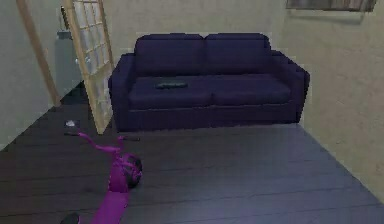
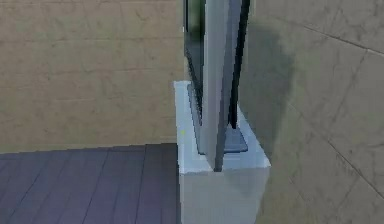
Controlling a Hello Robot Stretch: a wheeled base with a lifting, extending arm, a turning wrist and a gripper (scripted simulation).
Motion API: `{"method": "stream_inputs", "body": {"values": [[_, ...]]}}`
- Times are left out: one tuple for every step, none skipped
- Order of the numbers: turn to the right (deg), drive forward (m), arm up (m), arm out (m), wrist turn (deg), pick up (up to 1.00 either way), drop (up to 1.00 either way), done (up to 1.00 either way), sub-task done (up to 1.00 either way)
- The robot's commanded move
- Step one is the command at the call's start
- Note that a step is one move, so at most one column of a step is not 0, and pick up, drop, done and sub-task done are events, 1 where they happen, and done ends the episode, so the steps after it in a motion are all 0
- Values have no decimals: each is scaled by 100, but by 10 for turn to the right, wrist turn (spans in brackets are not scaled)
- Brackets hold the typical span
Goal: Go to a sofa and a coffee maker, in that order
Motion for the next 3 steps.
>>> {"method": "stream_inputs", "body": {"values": [[0, 100, 0, 0, 0, 0, 0, 0, 0], [-150, 0, 0, 0, 0, 0, 0, 0, 0], [0, 50, 0, 0, 0, 0, 0, 0, 0]]}}
